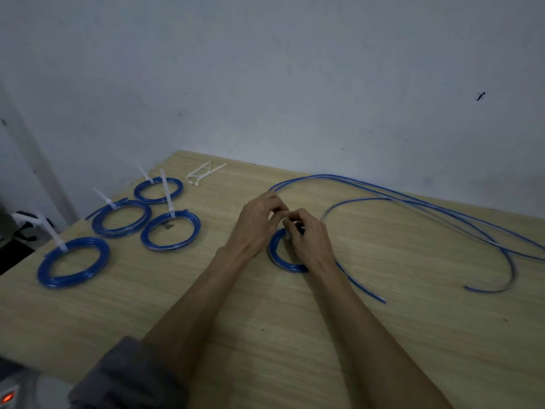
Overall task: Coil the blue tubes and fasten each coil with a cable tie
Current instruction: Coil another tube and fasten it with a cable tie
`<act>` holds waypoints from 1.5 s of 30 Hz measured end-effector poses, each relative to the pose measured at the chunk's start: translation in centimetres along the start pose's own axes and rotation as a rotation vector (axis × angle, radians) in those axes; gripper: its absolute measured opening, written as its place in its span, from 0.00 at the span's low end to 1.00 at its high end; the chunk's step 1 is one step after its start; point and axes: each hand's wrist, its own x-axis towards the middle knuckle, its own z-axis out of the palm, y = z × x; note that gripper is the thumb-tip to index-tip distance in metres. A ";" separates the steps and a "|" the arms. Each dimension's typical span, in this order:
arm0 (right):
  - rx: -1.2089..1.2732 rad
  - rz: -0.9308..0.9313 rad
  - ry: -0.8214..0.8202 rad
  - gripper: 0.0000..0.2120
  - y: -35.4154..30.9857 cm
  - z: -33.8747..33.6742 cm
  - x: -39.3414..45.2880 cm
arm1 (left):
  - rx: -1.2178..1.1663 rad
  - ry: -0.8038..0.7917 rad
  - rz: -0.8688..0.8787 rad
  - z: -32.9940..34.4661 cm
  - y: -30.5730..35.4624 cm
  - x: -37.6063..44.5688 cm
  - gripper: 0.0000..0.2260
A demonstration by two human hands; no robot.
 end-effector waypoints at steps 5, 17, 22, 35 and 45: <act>-0.111 -0.021 -0.048 0.08 0.2 0.2 0.0 | -0.088 0.113 -0.038 -1.9 0.2 1.2 0.03; -0.108 -0.047 -0.045 0.09 -0.1 0.0 -0.2 | -0.244 0.128 -0.172 -2.8 1.1 1.5 0.04; -0.112 -0.060 0.005 0.11 0.0 -0.2 -0.3 | -0.299 -0.010 -0.301 -2.3 1.0 0.6 0.07; -0.391 -0.104 0.037 0.13 -0.4 0.4 -0.4 | -0.219 0.034 -0.281 -1.5 -0.4 0.6 0.05; -0.439 -0.067 -0.044 0.16 -1.5 0.8 -0.1 | -0.199 0.081 -0.312 -2.0 0.1 0.5 0.05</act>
